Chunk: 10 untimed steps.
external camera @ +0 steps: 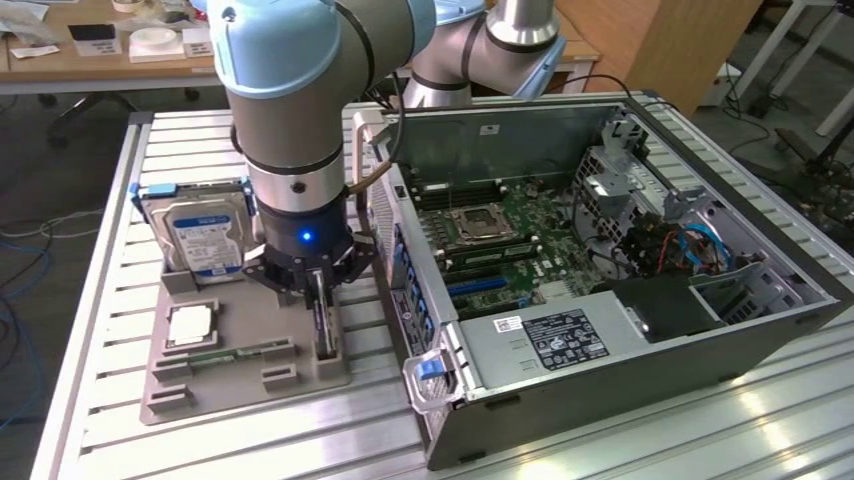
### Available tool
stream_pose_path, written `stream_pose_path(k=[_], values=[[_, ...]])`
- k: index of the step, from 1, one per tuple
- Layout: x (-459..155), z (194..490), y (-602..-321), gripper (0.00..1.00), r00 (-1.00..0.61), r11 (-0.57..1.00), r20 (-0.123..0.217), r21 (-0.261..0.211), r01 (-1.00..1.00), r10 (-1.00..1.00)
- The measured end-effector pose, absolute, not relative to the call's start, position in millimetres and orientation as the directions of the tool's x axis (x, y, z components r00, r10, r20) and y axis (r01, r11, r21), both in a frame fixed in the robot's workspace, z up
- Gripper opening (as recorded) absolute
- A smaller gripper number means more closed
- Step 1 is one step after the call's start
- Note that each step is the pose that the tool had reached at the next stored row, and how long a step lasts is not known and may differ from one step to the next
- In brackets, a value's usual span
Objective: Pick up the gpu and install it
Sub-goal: 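Pick up the gpu and move the gpu toward the slot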
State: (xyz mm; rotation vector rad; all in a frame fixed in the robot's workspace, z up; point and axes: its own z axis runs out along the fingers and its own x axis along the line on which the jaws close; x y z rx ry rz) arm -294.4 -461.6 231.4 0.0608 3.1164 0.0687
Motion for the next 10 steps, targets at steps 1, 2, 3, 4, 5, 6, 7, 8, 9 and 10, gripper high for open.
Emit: stream_pose_path(k=[1,2,3,4,5,6,7,8,9,10], values=[[-294,231,-462,0.27,-0.999,0.998,-0.023,0.044,0.038,0.040],[-294,232,-462,0.27,-0.999,0.998,-0.023,0.045,0.038,0.040],[-294,232,-462,0.27,-0.999,0.998,-0.023,0.045,0.038,0.040],[-294,233,-462,0.27,-0.999,0.998,-0.023,0.045,0.038,0.040],[-294,235,-462,0.27,-0.999,0.998,-0.023,0.044,0.038,0.040],[-294,236,-462,0.27,-0.999,0.998,-0.023,0.044,0.038,0.040],[-294,237,-462,0.27,-0.999,0.998,-0.023,0.044,0.038,0.040],[-294,239,-462,0.27,-0.999,0.998,-0.023,0.044,0.038,0.040],[-294,241,-462,0.27,-0.999,0.998,-0.023,0.044,0.039,0.040],[-294,243,-462,0.27,-0.999,0.998,-0.023,0.044,0.038,0.040]])
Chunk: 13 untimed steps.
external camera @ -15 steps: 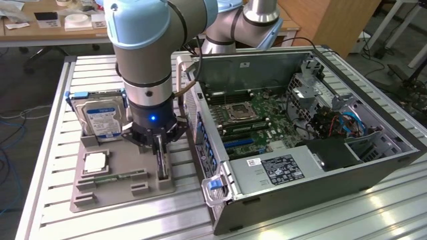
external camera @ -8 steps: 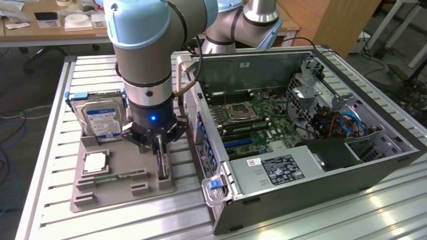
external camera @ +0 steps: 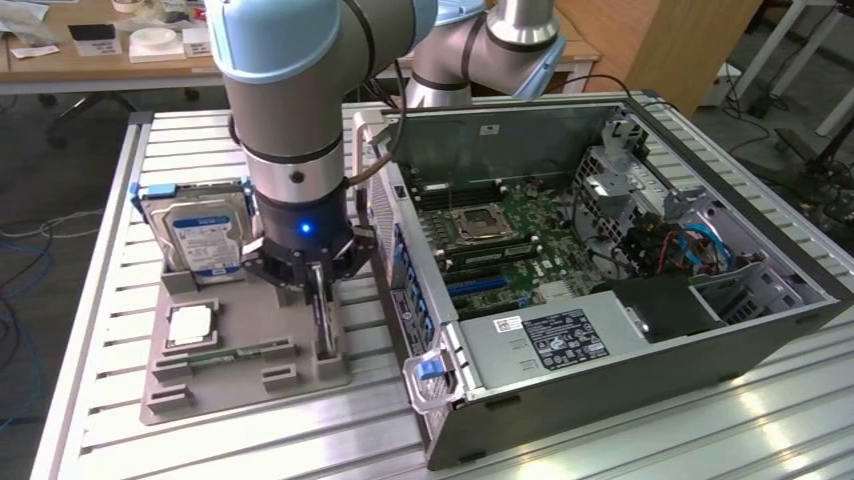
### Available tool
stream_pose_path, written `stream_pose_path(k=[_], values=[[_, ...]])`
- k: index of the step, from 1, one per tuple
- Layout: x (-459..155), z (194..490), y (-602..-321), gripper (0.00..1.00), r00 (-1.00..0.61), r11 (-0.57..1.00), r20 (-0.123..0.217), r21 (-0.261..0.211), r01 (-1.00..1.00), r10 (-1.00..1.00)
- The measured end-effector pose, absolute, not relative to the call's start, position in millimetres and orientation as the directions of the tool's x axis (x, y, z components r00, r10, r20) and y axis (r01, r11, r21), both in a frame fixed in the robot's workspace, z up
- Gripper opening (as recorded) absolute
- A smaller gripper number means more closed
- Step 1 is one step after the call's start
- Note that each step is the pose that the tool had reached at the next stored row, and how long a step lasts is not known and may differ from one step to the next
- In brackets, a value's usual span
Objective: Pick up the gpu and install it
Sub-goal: 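Pick up the gpu and move the gpu toward the slot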
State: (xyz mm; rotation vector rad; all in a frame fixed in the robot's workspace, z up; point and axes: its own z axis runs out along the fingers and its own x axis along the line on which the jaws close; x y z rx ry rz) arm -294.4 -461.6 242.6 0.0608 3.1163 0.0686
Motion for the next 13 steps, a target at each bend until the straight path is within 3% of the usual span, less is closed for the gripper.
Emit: stream_pose_path(k=[13], values=[[-294,278,-462,0.27,-0.999,0.998,-0.023,0.044,0.038,0.039]])
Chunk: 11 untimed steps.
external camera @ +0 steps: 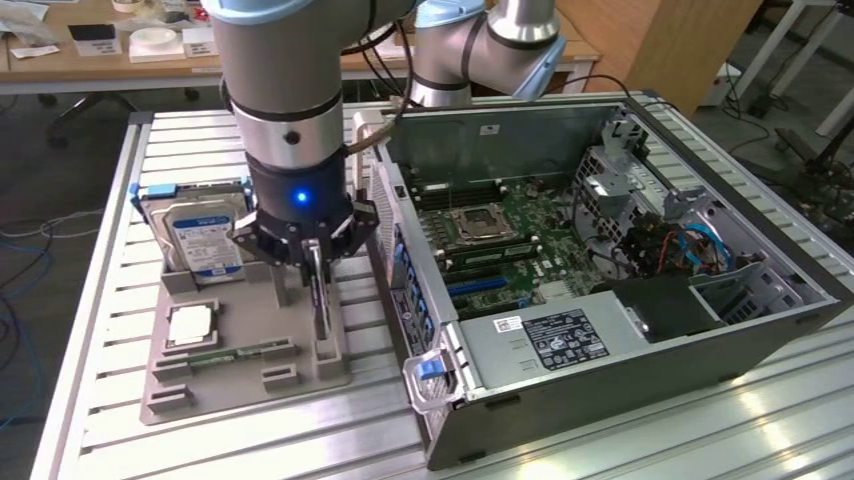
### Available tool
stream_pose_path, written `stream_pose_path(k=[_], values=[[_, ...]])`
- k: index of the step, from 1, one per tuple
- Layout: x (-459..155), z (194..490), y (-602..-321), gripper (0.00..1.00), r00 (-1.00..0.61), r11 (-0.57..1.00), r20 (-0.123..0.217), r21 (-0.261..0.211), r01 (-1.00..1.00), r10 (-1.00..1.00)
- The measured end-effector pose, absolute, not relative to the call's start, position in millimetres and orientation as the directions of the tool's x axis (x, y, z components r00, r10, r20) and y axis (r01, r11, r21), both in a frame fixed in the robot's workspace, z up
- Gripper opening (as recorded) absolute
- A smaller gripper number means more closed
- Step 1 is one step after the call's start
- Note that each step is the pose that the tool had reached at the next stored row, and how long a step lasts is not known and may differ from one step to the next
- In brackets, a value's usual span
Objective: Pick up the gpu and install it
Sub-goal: 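Pick up the gpu and move the gpu toward the slot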
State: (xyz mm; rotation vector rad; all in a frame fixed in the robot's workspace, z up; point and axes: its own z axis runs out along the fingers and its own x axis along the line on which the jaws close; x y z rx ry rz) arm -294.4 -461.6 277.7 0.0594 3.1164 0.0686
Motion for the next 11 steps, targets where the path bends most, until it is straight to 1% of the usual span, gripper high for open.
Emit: stream_pose_path(k=[11], values=[[-294,317,-462,0.27,-0.999,0.998,-0.023,0.044,0.037,0.038]])
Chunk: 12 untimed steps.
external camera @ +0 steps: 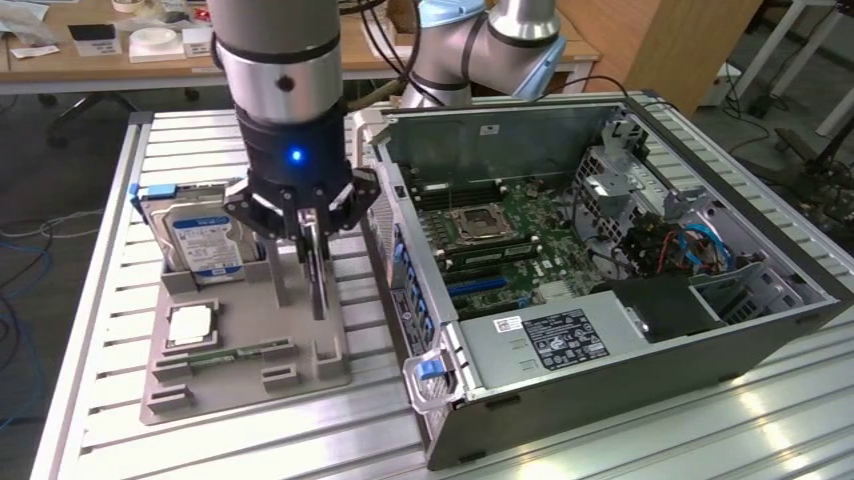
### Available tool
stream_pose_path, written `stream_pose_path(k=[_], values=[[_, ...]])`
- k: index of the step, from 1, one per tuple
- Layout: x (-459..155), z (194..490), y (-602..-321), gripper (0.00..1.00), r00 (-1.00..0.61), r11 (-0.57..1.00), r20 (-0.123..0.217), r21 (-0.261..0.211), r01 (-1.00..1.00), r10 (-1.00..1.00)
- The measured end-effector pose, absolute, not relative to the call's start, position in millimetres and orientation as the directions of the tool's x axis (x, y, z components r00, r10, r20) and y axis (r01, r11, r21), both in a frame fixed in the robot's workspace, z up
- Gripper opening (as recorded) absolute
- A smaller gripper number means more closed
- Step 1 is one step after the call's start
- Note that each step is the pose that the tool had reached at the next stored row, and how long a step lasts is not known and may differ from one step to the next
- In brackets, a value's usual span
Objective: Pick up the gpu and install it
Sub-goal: 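Pick up the gpu and move the gpu toward the slot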
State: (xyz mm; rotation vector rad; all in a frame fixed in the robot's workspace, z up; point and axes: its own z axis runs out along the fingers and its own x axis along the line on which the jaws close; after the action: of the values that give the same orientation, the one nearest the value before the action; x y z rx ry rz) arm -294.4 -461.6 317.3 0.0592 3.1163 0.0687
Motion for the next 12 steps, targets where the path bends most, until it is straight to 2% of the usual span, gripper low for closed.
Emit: stream_pose_path(k=[12], values=[[-294,363,-462,0.27,-0.999,0.998,-0.024,0.045,0.037,0.038]])
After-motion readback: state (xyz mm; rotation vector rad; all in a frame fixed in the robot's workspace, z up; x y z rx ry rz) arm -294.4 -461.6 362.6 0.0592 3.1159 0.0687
